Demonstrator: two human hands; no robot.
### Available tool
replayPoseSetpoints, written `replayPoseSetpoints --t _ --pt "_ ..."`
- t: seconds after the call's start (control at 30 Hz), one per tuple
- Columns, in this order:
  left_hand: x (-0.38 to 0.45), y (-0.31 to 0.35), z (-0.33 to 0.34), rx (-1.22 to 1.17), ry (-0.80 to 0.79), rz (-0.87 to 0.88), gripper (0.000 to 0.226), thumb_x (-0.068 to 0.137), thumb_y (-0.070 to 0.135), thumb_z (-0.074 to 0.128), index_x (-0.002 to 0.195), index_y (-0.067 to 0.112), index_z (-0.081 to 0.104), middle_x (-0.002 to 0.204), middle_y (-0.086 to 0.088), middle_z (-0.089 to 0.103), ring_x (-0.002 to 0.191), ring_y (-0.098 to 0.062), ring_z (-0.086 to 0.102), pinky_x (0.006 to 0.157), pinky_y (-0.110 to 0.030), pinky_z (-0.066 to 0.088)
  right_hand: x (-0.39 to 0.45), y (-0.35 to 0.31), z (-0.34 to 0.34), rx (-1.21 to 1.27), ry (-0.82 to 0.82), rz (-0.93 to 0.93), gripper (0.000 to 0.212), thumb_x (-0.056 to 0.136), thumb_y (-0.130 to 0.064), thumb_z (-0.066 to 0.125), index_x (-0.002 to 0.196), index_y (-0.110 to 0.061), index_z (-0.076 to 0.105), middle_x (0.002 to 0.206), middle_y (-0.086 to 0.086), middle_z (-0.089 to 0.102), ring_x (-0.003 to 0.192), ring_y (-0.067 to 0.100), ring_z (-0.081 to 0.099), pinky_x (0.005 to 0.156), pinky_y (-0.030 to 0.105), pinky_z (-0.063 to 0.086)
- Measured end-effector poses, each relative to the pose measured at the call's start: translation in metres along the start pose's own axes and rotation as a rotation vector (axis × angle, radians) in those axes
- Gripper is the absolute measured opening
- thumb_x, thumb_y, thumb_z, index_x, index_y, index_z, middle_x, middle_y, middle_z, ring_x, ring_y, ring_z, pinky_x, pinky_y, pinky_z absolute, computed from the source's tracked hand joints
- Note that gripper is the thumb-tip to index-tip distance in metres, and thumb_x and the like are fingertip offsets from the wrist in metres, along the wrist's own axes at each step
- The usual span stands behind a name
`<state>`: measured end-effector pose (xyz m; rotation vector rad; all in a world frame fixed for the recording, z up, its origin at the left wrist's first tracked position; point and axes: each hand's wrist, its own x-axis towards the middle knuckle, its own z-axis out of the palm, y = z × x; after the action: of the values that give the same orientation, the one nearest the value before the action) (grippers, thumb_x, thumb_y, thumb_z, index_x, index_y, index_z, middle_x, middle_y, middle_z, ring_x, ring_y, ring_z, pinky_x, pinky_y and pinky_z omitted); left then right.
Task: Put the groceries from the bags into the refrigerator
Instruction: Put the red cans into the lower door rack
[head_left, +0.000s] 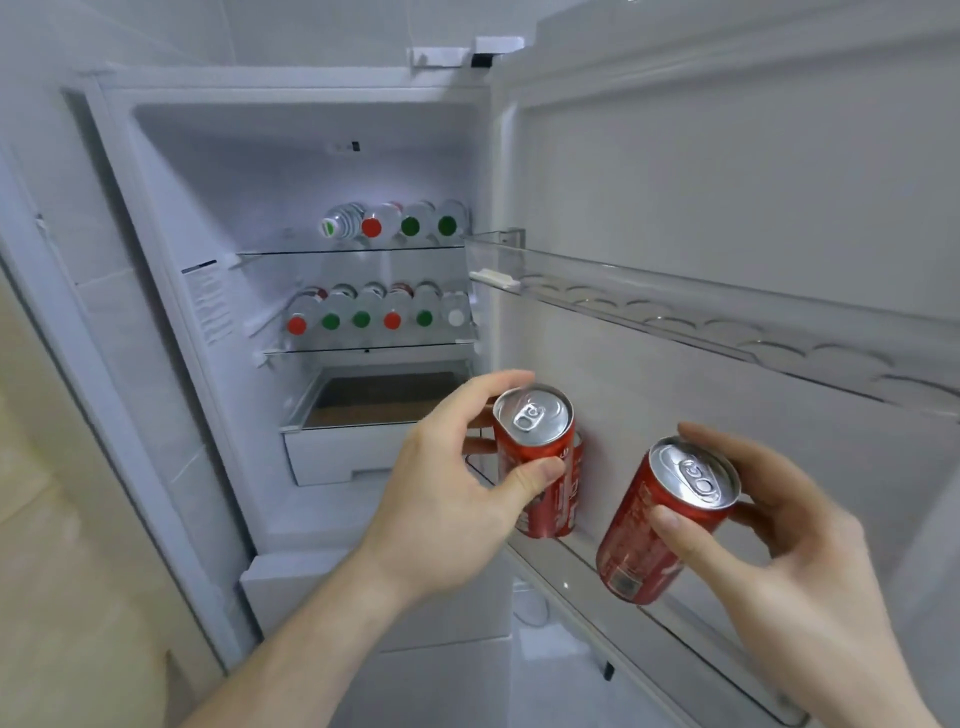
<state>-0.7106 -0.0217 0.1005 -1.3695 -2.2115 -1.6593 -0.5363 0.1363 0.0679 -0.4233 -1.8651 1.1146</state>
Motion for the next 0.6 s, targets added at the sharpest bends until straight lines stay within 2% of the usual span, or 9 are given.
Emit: replayPoseSetpoints --t 0.2,0.33,0.47,0.6 --pt "0.036 -0.022 0.021 -0.08 -0.108 0.041 0.06 0.077 0.024 0.087 0.129 0.036 0.059 0.118 0.019 0.068 0.112 -0.002 0.063 0.098 -0.031 0.054 0.005 0.005 0.003 -0.072 0.1 0.034 0.058 0.07 -0.006 0.088 0.118 -0.034 0.072 0.115 -0.019 0.074 0.1 0.005 0.071 0.092 0.019 0.053" --pt "0.049 -0.037 0.043 -0.089 -0.187 0.03 0.061 0.075 0.026 0.086 0.128 0.038 0.058 0.12 0.019 0.067 0.112 -0.002 0.064 0.098 -0.034 0.055 0.01 0.012 0.002 -0.154 0.099 0.088 0.061 0.07 -0.007 0.089 0.115 -0.043 0.07 0.111 -0.025 0.073 0.098 0.002 0.071 0.091 0.016 0.052" --pt "0.061 -0.05 0.063 -0.054 -0.232 0.047 0.061 0.072 0.035 0.082 0.126 0.041 0.056 0.118 0.022 0.066 0.113 -0.003 0.063 0.099 -0.037 0.053 0.019 0.021 -0.002 -0.214 0.076 0.139 0.061 0.068 -0.009 0.091 0.112 -0.047 0.07 0.107 -0.03 0.072 0.095 -0.004 0.07 0.086 0.006 0.049" --pt "0.069 -0.059 0.077 0.02 -0.282 0.041 0.063 0.074 0.038 0.082 0.129 0.042 0.052 0.121 0.025 0.063 0.116 0.001 0.058 0.103 -0.034 0.05 0.027 0.033 -0.002 -0.257 0.03 0.184 0.061 0.066 -0.014 0.092 0.112 -0.047 0.07 0.106 -0.031 0.072 0.095 -0.005 0.07 0.087 0.012 0.05"
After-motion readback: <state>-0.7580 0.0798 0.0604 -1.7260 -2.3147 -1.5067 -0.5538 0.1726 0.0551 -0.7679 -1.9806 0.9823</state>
